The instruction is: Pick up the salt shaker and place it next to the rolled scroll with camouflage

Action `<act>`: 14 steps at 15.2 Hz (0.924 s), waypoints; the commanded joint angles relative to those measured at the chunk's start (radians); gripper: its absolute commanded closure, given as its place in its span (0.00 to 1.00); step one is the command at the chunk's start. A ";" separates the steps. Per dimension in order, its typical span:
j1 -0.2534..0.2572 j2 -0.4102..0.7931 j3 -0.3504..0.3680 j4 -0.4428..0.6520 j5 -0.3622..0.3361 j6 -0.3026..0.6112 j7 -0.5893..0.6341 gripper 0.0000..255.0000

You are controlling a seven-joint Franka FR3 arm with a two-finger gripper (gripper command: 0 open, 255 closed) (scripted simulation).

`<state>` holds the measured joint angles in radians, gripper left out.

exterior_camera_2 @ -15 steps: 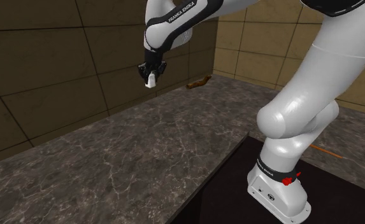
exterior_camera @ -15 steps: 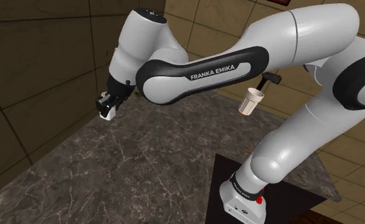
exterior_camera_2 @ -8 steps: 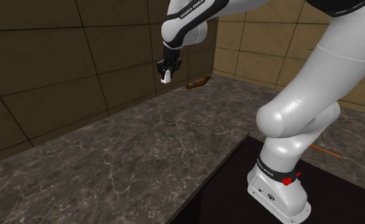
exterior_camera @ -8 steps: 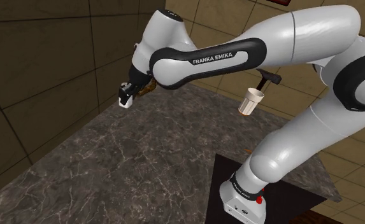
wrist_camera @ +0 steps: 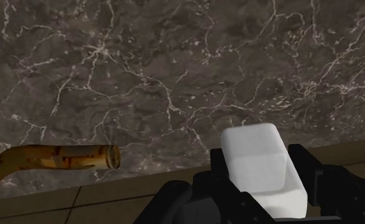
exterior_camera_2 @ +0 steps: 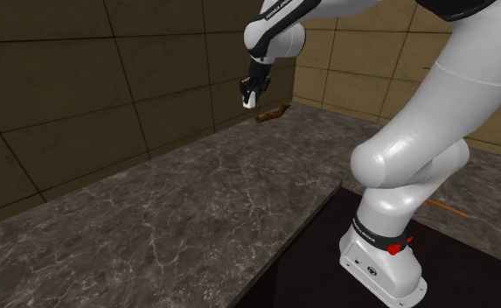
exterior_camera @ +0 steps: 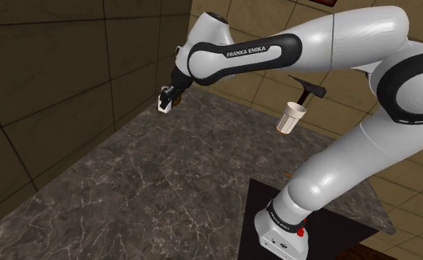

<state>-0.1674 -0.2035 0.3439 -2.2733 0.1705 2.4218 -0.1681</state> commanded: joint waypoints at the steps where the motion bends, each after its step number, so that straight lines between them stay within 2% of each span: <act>1: -0.016 0.009 -0.034 0.013 0.011 -0.010 -0.059 1.00; 7: -0.069 0.058 -0.128 0.064 0.038 -0.034 -0.221 1.00; 14: -0.135 0.153 -0.220 0.177 0.065 -0.078 -0.392 1.00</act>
<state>-0.2901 -0.0714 0.1392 -2.1218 0.2308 2.3530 -0.5294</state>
